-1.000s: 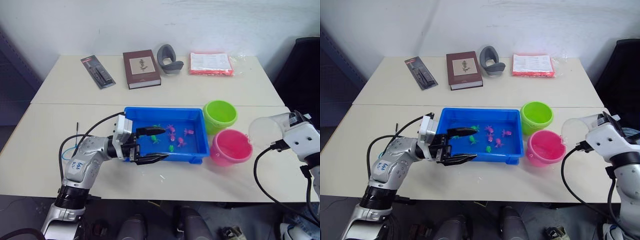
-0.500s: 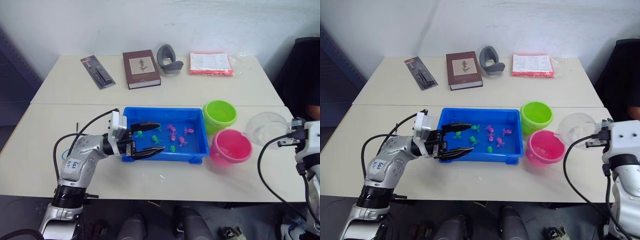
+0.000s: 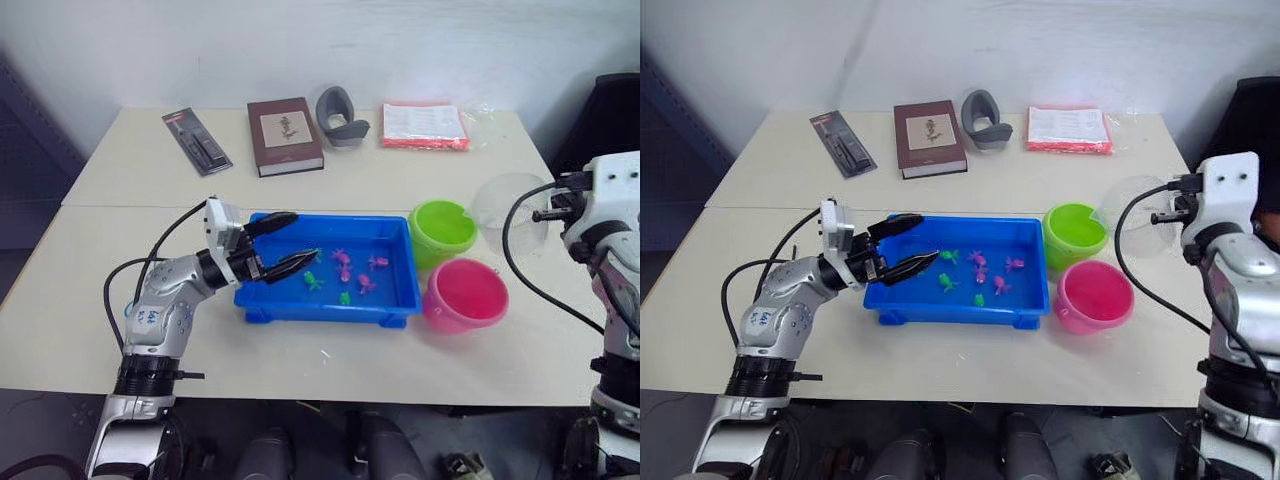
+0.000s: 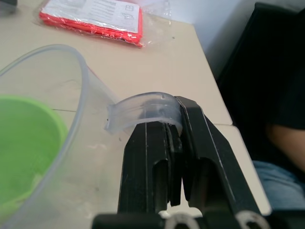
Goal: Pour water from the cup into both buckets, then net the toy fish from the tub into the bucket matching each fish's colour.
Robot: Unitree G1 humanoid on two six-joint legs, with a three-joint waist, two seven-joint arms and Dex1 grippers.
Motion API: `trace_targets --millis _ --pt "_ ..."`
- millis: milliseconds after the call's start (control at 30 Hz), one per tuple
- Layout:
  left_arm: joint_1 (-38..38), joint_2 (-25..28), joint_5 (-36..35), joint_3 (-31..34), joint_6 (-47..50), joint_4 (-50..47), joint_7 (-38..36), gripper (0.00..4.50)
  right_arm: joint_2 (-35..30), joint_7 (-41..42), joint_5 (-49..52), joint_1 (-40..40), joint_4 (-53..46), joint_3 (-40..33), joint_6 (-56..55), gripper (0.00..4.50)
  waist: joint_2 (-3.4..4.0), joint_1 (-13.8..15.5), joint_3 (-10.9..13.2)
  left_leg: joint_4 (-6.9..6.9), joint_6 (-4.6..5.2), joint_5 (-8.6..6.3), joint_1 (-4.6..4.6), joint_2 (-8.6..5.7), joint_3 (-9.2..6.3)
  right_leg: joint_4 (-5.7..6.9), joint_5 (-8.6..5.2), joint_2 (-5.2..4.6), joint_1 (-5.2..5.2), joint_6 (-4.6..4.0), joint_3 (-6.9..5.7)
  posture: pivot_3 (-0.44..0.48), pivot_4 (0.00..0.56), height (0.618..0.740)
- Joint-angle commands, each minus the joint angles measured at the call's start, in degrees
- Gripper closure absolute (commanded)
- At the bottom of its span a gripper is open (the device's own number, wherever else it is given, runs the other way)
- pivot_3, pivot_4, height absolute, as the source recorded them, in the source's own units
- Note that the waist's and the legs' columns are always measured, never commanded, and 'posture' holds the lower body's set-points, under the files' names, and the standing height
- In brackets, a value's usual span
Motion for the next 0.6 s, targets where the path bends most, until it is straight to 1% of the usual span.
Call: trace_targets --millis 33,67,133,300,367,467,600 --pt "-0.91 -0.29 0.18 0.52 -1.02 -0.67 0.28 0.00 -3.19 -0.55 -5.59 -2.42 1.83 4.11 -6.81 4.49 0.01 -0.05 -0.01 0.01 -0.01 0.01 -0.11 0.00 0.01 0.00 0.02 0.00 -0.11 0.03 -0.01 0.000 0.150 0.740" --pt "-0.84 -0.29 0.18 0.46 -0.96 -0.88 0.36 0.00 -3.66 -0.28 -6.70 -2.78 2.57 5.41 -8.20 4.49 0.01 -0.05 -0.01 0.10 -0.03 0.01 -0.42 -0.01 0.03 0.01 0.05 -0.02 -0.38 0.08 0.00 0.000 0.150 0.740" --pt "-0.38 -0.27 0.38 0.19 -1.12 -1.48 0.40 0.00 -4.34 -0.40 -9.17 -3.20 3.79 7.79 -11.13 4.49 0.01 -0.04 -0.01 0.31 -0.04 0.04 -0.75 -0.02 0.08 0.10 0.09 -0.05 -0.71 0.15 0.00 0.000 0.150 0.740" --pt "0.13 -0.32 1.00 -0.81 -1.53 -2.32 -0.40 0.00 -5.97 -1.94 -16.31 -3.80 6.93 12.56 -19.51 4.49 0.01 -0.06 -0.01 0.50 0.00 0.01 -0.76 -0.02 0.16 0.11 0.11 -0.08 -0.69 0.19 0.00 0.000 0.150 0.740" --pt "0.20 -0.31 1.27 -1.15 -1.96 -2.47 -0.78 0.00 -6.38 -2.56 -18.46 -3.79 8.01 13.50 -22.52 4.49 0.01 -0.06 -0.01 0.68 0.04 -0.01 -0.76 -0.03 0.18 0.11 0.12 -0.09 -0.68 0.20 0.02 0.000 0.150 0.740" --pt "0.05 -0.57 1.27 -1.52 -2.55 -2.55 -1.09 0.00 -7.74 -5.36 -24.16 -2.89 9.64 15.82 -29.90 4.49 0.01 -0.07 -0.01 0.82 0.06 -0.02 -0.75 -0.06 0.19 0.12 0.13 -0.12 -0.66 0.21 0.06 0.000 0.150 0.740" --pt "-0.27 -0.62 1.27 -1.86 -2.76 -2.28 -1.31 0.00 -8.01 -6.70 -28.36 -2.43 11.38 17.46 -34.74 4.49 0.01 -0.08 -0.01 0.82 0.06 -0.02 -0.73 -0.05 0.22 0.19 0.13 -0.11 -0.66 0.21 0.10 0.000 0.150 0.740"
